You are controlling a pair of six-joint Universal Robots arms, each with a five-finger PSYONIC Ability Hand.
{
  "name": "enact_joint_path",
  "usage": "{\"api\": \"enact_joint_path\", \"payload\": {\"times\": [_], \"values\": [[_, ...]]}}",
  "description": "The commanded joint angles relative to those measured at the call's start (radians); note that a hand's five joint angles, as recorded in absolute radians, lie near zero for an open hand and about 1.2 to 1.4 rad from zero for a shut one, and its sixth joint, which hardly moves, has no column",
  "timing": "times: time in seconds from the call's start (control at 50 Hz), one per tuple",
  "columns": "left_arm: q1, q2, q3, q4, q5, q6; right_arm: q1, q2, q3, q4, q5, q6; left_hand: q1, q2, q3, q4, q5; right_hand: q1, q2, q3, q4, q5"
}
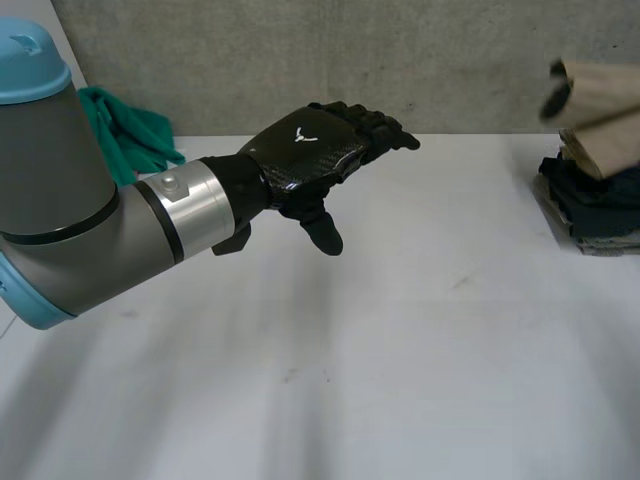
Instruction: Fold the laundry.
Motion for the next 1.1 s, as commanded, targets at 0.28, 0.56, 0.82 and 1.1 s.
{"api": "enact_joint_path", "payload": {"times": [0.28,0.56,0.82,1.1], "values": [[-0.031,-0.008,-0.026,0.005,-0.048,0.001,-0.221,0.22,0.016,-0.013,-0.318,-0.016,0.036,0.017,0.007,0.016,0.002,0.424,0.217,0.237,0.203,0.311],[-0.036,0.0,-0.025,0.006,-0.047,0.002,-0.272,-0.11,0.312,0.124,-0.22,-0.024,0.036,0.017,0.007,0.016,0.002,-0.797,-1.005,-0.985,-1.018,-0.911],[-0.056,0.003,-0.034,0.005,-0.048,-0.002,-0.422,-0.343,0.424,0.628,-0.028,-0.347,0.036,0.017,0.007,0.016,0.002,-0.797,-1.005,-0.985,-1.018,-0.911],[-0.023,0.061,-0.015,0.063,-0.166,-0.07,-0.3,-0.549,0.324,0.63,0.412,-0.56,0.045,0.025,0.016,0.025,0.011,-0.797,-1.005,-0.985,-1.018,-0.911]]}}
